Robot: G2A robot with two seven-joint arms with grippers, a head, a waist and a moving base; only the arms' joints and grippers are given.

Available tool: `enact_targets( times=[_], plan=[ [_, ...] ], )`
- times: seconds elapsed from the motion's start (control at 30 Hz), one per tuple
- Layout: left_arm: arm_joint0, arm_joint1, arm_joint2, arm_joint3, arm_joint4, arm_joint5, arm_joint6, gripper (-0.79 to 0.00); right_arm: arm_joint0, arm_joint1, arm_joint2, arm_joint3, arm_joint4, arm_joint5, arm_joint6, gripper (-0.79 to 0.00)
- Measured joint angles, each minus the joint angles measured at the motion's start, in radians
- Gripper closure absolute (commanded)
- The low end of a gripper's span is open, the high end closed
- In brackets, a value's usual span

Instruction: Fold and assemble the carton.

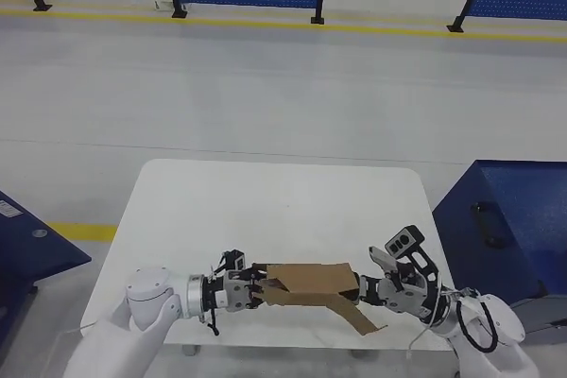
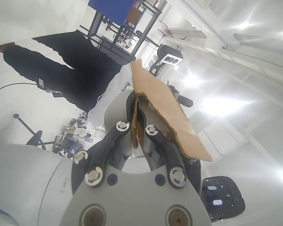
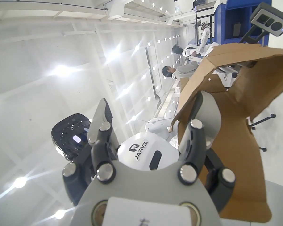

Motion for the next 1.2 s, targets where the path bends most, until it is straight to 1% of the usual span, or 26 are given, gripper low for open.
enact_targets(
  times=[0.03, 0.1, 0.17, 0.2, 0.23, 0.27, 0.3, 0.43, 0.5, 0.63, 0.73, 0.8, 0.9, 1.07, 1.17, 1.2],
  plan=[
    [0.000, 0.000, 0.002, -0.002, -0.001, 0.001, -0.002, 0.000, 0.006, 0.000, -0.005, 0.006, -0.003, 0.005, -0.005, -0.616],
    [0.001, 0.001, 0.006, -0.007, -0.002, 0.002, -0.004, 0.000, 0.019, 0.001, -0.015, 0.020, -0.013, 0.014, -0.015, -0.579],
    [0.002, 0.001, 0.008, -0.011, -0.004, 0.004, -0.006, 0.000, 0.027, 0.002, -0.024, 0.030, -0.025, 0.014, -0.023, -0.570],
    [0.003, 0.002, 0.009, -0.012, -0.007, 0.007, -0.008, 0.000, 0.030, 0.003, -0.029, 0.036, -0.032, 0.011, -0.025, -0.548],
    [0.003, 0.002, 0.011, -0.013, -0.007, 0.010, -0.010, 0.000, 0.032, 0.003, -0.032, 0.039, -0.036, 0.009, -0.026, -0.496],
    [0.003, 0.002, 0.012, -0.014, -0.007, 0.012, -0.011, 0.000, 0.034, 0.003, -0.035, 0.043, -0.039, 0.008, -0.028, -0.406],
    [0.003, 0.003, 0.015, -0.015, -0.004, 0.014, -0.013, 0.000, 0.036, 0.004, -0.038, 0.047, -0.042, 0.008, -0.030, -0.369],
    [0.006, 0.004, 0.024, -0.019, -0.001, 0.016, -0.012, 0.000, 0.040, 0.006, -0.044, 0.057, -0.044, 0.021, -0.028, -0.345],
    [0.007, 0.004, 0.029, -0.023, 0.000, 0.016, -0.011, 0.000, 0.040, 0.008, -0.046, 0.061, -0.043, 0.028, -0.025, -0.286],
    [0.007, 0.004, 0.038, -0.025, 0.003, 0.014, -0.007, 0.000, 0.038, 0.011, -0.052, 0.069, -0.046, 0.039, -0.024, -0.280],
    [0.006, 0.004, 0.045, -0.026, 0.005, 0.013, -0.004, 0.000, 0.039, 0.013, -0.058, 0.074, -0.049, 0.068, -0.022, -0.231],
    [0.006, 0.004, 0.047, -0.027, 0.005, 0.012, -0.002, 0.000, 0.040, 0.016, -0.060, 0.076, -0.054, 0.088, -0.018, -0.225],
    [0.007, 0.006, 0.050, -0.030, 0.012, 0.008, 0.001, 0.000, 0.042, 0.019, -0.062, 0.079, -0.055, 0.118, -0.013, -0.188],
    [0.015, 0.009, 0.058, -0.038, 0.034, 0.005, 0.005, 0.000, 0.046, 0.026, -0.063, 0.078, -0.068, 0.157, -0.006, -0.182],
    [0.016, 0.010, 0.064, -0.042, 0.044, 0.008, 0.006, 0.000, 0.046, 0.029, -0.065, 0.075, -0.077, 0.170, -0.004, -0.160],
    [0.017, 0.010, 0.065, -0.043, 0.044, 0.009, 0.007, 0.000, 0.047, 0.031, -0.067, 0.074, -0.081, 0.174, -0.006, -0.105]
  ],
)
